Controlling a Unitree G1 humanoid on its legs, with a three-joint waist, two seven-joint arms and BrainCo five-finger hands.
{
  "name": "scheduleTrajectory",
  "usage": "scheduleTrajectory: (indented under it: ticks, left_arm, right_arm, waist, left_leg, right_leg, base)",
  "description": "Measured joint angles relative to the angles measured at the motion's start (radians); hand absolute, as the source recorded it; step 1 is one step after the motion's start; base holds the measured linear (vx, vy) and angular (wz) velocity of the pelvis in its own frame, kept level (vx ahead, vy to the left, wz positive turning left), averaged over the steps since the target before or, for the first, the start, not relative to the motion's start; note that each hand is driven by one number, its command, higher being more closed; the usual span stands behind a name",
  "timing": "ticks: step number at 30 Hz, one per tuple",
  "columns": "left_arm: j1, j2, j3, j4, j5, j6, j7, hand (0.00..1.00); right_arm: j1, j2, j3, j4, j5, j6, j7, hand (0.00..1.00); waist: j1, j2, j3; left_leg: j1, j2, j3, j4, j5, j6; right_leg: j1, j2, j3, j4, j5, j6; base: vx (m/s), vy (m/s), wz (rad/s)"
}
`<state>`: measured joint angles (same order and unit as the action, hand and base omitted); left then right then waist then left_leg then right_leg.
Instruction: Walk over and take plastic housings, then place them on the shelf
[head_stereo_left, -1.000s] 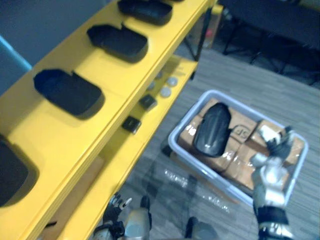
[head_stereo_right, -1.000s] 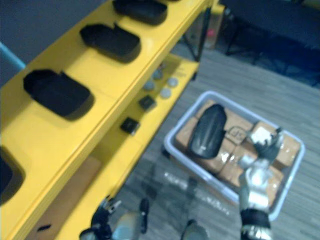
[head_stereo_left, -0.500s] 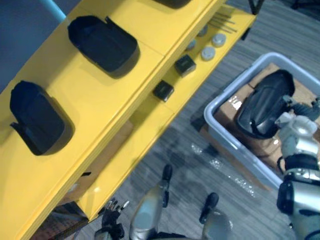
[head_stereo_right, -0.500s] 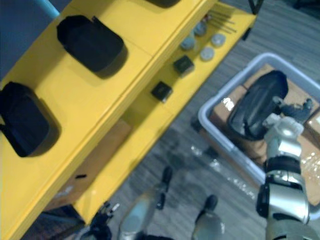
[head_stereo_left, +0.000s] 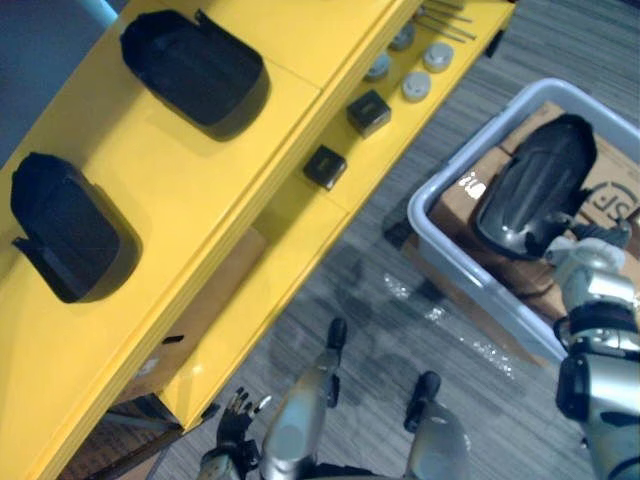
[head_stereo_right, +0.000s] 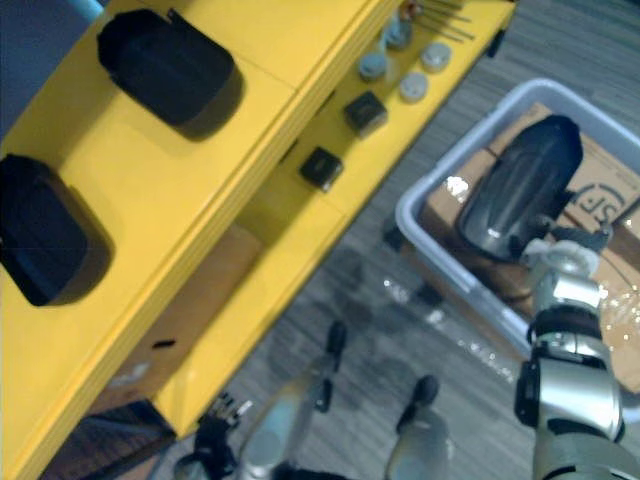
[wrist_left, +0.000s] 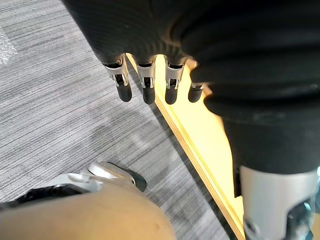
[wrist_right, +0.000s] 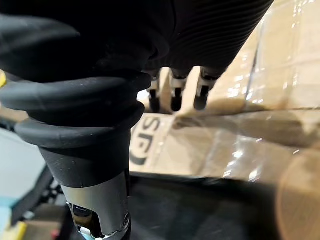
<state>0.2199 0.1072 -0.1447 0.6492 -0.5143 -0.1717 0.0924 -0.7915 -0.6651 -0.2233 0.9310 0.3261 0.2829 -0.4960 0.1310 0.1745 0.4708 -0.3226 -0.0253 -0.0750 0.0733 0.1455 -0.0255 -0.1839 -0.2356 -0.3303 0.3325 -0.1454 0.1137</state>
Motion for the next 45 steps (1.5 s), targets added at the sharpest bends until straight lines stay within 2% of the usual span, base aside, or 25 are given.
scheduleTrajectory:
  ticks: [4,10,11,14,19,22,25,28,32,34,37,41,45]
  left_arm:
    - [-0.027,-0.002,-0.031,0.01,-0.029,0.0,0.015,0.0]
    - [-0.036,-0.002,-0.037,0.027,-0.035,0.0,0.022,0.0]
    - [-0.045,-0.004,-0.039,0.04,-0.036,0.0,0.022,0.0]
    - [-0.052,-0.001,-0.063,0.044,-0.037,0.0,0.023,0.0]
    - [-0.053,0.001,-0.071,0.04,-0.038,-0.002,0.023,0.0]
    - [-0.053,0.001,-0.077,0.039,-0.038,-0.005,0.023,0.0]
    - [-0.053,0.006,-0.097,0.038,-0.039,-0.037,0.023,0.0]
    - [-0.054,0.005,-0.106,0.025,-0.038,-0.053,0.023,0.0]
    - [-0.053,0.003,-0.125,-0.026,-0.038,-0.094,0.023,0.0]
    - [-0.054,-0.003,-0.168,-0.076,-0.036,-0.12,0.019,0.0]
    - [-0.053,-0.008,-0.184,-0.134,-0.036,-0.128,0.011,0.0]
    - [-0.051,-0.007,-0.182,-0.263,-0.038,-0.142,-0.004,0.0]
    - [-0.048,0.0,-0.181,-0.403,-0.037,-0.142,-0.03,0.0]
  right_arm:
    - [-0.055,-0.069,0.04,0.026,-0.033,0.005,0.024,0.0]
    - [-0.097,-0.111,0.081,0.09,-0.07,0.007,0.038,0.0]
    - [-0.109,-0.125,0.091,0.093,-0.081,0.008,0.04,1.0]
    - [-0.124,-0.145,0.116,0.104,-0.128,0.023,0.048,1.0]
    - [-0.126,-0.189,0.14,0.111,-0.228,0.098,0.105,1.0]
    - [-0.133,-0.196,0.158,0.113,-0.35,0.144,0.119,1.0]
    - [-0.156,-0.2,0.189,0.121,-0.461,0.204,0.151,1.0]
    - [-0.174,-0.201,0.209,0.144,-0.543,0.239,0.174,1.0]
    - [-0.188,-0.201,0.217,0.174,-0.611,0.246,0.173,1.0]
    - [-0.203,-0.205,0.23,0.196,-0.619,0.247,0.166,1.0]
    - [-0.203,-0.205,0.232,0.199,-0.635,0.241,0.15,1.0]
    - [-0.196,-0.204,0.233,0.222,-0.636,0.211,0.123,1.0]
    - [-0.191,-0.202,0.235,0.209,-0.637,0.168,0.1,1.0]
  waist:
    - [0.012,0.032,0.011]
    - [0.025,0.037,0.013]
    - [0.028,0.045,0.016]
    - [0.033,0.056,0.013]
    - [0.04,0.057,0.013]
    - [0.043,0.063,0.009]
    - [0.045,0.065,0.007]
    - [0.047,0.07,0.003]
    - [0.048,0.079,-0.003]
    - [0.048,0.079,-0.003]
    - [0.046,0.079,-0.003]
    - [0.041,0.079,-0.003]
    - [0.023,0.073,0.001]
  left_leg:
    - [-0.033,-0.003,-0.005,-0.003,0.014,-0.001]
    - [-0.068,-0.003,-0.037,-0.013,0.035,-0.01]
    - [-0.075,-0.004,-0.039,-0.015,0.039,-0.01]
    - [-0.1,-0.006,-0.039,-0.025,0.051,-0.012]
    - [-0.098,-0.005,-0.049,-0.028,0.056,-0.013]
    - [-0.098,-0.004,-0.05,-0.028,0.057,-0.015]
    - [-0.098,-0.002,-0.051,-0.028,0.06,-0.018]
    - [-0.098,-0.002,-0.054,-0.028,0.06,-0.019]
    - [-0.097,-0.006,-0.064,-0.028,0.06,-0.019]
    - [-0.096,-0.007,-0.07,-0.028,0.061,-0.019]
    - [-0.096,-0.007,-0.074,-0.028,0.062,-0.021]
    - [-0.059,-0.007,-0.081,-0.036,0.063,-0.023]
    - [-0.024,-0.004,-0.084,-0.052,0.066,-0.022]
  right_leg:
    - [-0.049,-0.009,-0.001,0.03,-0.01,0.005]
    - [-0.086,-0.017,-0.024,0.062,-0.026,-0.007]
    - [-0.095,-0.019,-0.025,0.069,-0.027,-0.008]
    - [-0.135,-0.026,-0.024,0.093,-0.03,-0.005]
    - [-0.136,-0.026,-0.028,0.108,-0.041,-0.007]
    - [-0.141,-0.026,-0.029,0.119,-0.048,-0.01]
    - [-0.144,-0.025,-0.03,0.126,-0.054,-0.012]
    - [-0.143,-0.024,-0.032,0.126,-0.054,-0.013]
    - [-0.13,-0.024,-0.051,0.122,-0.055,-0.013]
    - [-0.127,-0.024,-0.053,0.122,-0.056,-0.013]
    - [-0.126,-0.024,-0.054,0.125,-0.057,-0.013]
    - [-0.082,-0.023,-0.069,0.114,-0.059,-0.012]
    - [-0.037,-0.014,-0.081,0.088,-0.055,-0.007]
  base:
    - [-0.06,0.004,0.05]
    - [-0.05,0.004,0.16]
    - [-0.05,0.007,0.05]
    - [-0.05,0.004,0.03]
    - [-0.02,-0.018,0.04]
    - [0.0,0.0,0.0]
    - [-0.01,-0.021,0.0]
    - [0.0,0.0,0.0]
    - [-0.01,-0.013,0.09]
    - [-0.02,-0.005,0.05]
    - [-0.01,-0.003,0.01]
    - [-0.01,-0.015,0.05]
    - [-0.01,-0.004,0.04]
